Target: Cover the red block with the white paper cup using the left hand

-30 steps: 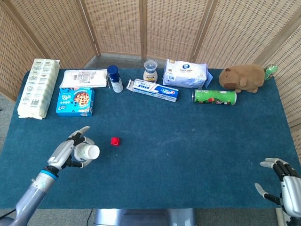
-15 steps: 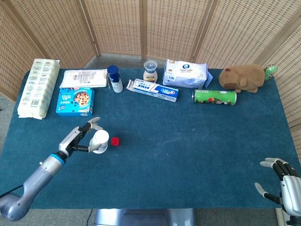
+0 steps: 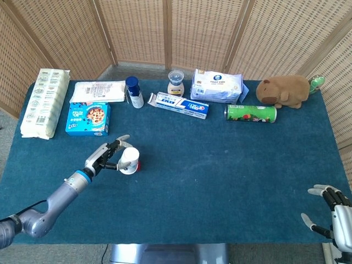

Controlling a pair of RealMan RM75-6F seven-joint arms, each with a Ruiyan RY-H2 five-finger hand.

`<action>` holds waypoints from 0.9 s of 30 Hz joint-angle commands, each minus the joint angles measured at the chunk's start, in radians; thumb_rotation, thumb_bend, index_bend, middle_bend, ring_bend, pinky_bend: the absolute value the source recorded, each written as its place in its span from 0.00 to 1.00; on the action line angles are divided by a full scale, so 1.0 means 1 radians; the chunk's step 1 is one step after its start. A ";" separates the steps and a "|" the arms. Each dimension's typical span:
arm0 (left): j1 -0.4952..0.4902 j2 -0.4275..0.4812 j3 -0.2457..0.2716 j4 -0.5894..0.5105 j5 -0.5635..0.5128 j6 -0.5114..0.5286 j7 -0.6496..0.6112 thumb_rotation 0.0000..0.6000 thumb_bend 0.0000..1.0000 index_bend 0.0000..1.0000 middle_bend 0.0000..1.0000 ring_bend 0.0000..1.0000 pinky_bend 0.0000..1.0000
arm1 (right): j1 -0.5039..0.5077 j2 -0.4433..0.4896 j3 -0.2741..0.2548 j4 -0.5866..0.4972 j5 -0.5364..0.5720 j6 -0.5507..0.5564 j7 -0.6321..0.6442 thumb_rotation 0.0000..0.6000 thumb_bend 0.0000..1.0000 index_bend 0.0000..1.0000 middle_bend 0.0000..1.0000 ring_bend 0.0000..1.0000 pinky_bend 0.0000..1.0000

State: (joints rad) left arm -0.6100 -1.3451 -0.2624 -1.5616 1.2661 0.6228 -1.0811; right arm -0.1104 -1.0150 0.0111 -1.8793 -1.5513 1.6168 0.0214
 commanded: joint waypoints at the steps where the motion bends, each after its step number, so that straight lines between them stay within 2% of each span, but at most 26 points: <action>1: -0.010 -0.016 -0.002 0.022 -0.014 -0.009 0.008 0.84 0.26 0.50 0.01 0.00 0.00 | 0.000 0.000 0.001 0.000 0.002 -0.001 0.000 1.00 0.26 0.34 0.29 0.22 0.30; 9: -0.027 -0.048 -0.008 0.053 -0.045 -0.038 0.013 0.84 0.26 0.50 0.01 0.00 0.00 | 0.000 -0.001 0.003 0.005 0.012 -0.003 0.000 1.00 0.26 0.34 0.29 0.22 0.30; 22: -0.022 -0.045 0.004 0.057 -0.023 -0.057 0.025 0.82 0.25 0.50 0.01 0.00 0.00 | -0.002 0.001 0.004 0.008 0.016 -0.003 0.006 1.00 0.26 0.34 0.29 0.22 0.30; 27: -0.019 -0.028 0.012 0.055 0.006 -0.056 0.031 0.82 0.24 0.38 0.01 0.00 0.00 | -0.004 0.003 0.003 0.004 0.012 0.001 0.004 1.00 0.26 0.34 0.29 0.22 0.30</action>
State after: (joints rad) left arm -0.6301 -1.3765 -0.2526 -1.5060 1.2684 0.5649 -1.0535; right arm -0.1138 -1.0120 0.0141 -1.8754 -1.5390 1.6175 0.0259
